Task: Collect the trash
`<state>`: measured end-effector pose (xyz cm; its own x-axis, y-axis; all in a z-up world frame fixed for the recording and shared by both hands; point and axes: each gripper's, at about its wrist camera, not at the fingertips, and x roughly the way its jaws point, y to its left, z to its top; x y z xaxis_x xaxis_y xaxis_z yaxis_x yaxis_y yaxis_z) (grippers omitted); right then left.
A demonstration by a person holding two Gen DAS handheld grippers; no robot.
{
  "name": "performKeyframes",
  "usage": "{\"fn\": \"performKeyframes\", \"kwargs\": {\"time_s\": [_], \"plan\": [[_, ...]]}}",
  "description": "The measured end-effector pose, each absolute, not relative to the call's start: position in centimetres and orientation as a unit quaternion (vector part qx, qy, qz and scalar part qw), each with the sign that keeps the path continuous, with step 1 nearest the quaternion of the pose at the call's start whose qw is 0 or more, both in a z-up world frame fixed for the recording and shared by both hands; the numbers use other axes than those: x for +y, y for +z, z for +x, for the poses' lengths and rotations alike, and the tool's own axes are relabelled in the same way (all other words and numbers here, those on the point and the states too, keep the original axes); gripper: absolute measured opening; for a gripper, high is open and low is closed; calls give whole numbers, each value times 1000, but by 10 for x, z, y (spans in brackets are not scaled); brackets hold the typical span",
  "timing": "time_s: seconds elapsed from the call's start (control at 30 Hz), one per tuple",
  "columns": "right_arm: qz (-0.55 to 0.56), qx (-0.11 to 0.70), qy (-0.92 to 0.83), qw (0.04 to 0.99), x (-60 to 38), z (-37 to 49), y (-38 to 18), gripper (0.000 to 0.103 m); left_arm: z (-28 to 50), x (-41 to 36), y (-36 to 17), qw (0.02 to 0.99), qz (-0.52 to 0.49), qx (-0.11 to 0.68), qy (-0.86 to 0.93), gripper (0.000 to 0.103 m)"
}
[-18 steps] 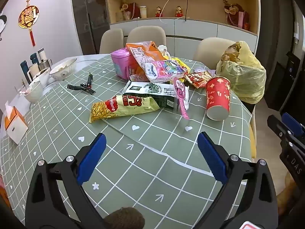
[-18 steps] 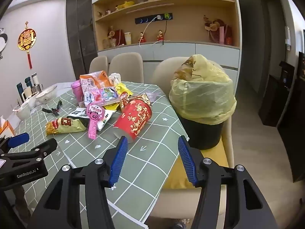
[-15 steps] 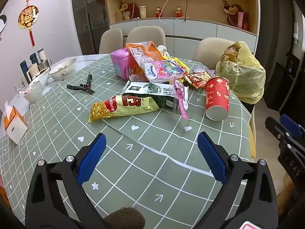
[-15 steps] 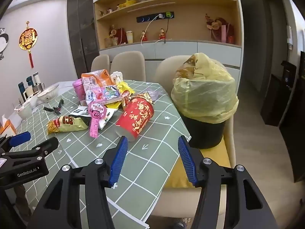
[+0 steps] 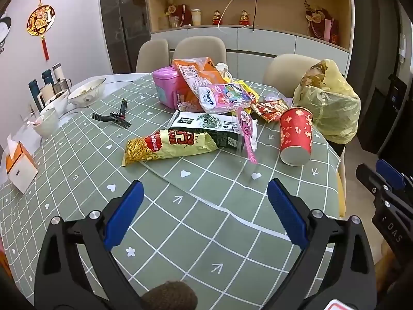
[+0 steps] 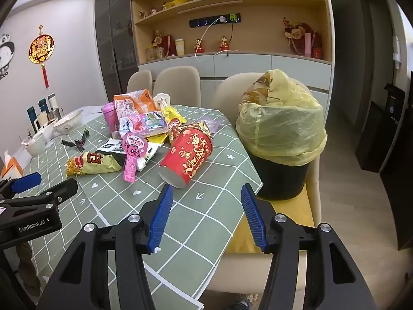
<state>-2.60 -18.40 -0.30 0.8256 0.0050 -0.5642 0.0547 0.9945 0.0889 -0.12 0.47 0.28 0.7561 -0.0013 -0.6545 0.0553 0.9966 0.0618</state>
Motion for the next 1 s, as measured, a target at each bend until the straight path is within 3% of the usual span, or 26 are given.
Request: {"fn": "performKeyframes", "kwargs": {"time_s": [1.0], "plan": [[59, 295, -23, 953, -192, -26, -3, 52, -4, 2, 8, 938, 40, 343, -19, 92]]}}
